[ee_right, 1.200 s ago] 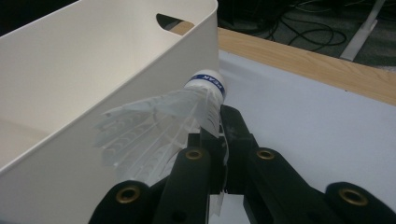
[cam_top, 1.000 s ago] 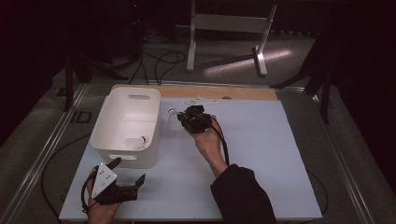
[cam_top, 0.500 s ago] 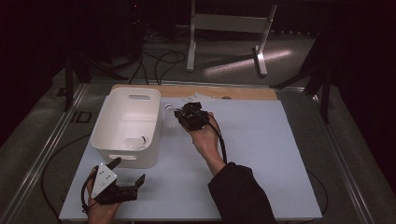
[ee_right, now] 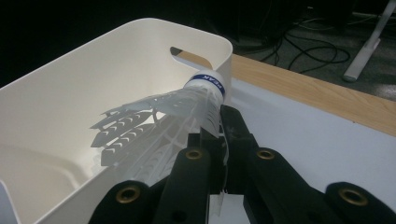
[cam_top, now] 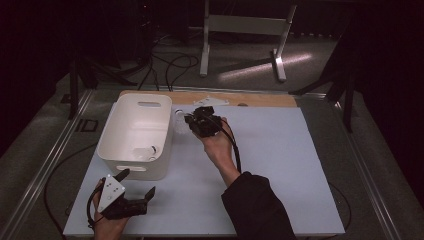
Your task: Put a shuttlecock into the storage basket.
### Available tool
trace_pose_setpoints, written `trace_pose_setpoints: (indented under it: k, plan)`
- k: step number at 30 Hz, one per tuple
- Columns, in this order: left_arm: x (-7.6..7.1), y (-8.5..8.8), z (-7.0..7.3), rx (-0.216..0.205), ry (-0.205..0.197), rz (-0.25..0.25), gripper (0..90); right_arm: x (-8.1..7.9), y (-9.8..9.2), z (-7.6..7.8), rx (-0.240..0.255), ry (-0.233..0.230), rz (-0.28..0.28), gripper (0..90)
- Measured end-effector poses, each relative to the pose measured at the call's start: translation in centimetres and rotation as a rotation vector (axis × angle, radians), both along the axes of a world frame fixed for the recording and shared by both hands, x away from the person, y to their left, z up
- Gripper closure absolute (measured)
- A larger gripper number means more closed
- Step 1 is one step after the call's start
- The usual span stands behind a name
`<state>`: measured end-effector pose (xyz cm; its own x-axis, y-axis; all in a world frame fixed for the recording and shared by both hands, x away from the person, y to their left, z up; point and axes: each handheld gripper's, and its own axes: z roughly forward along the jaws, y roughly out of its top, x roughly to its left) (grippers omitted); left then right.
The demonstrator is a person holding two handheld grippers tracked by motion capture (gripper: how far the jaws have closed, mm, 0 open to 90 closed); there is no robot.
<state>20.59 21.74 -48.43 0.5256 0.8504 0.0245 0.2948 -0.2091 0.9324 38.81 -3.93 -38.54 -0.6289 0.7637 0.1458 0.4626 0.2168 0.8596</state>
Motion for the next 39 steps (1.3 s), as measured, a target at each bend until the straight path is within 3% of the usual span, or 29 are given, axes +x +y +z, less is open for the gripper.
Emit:
trace_pose_setpoints:
  k: [39]
  plan:
    - [0.1, 0.0, 0.0, 0.005, 0.001, -0.003, 0.6, -0.3, 2.1, 1.3, 0.031, -0.031, 0.058, 89.6]
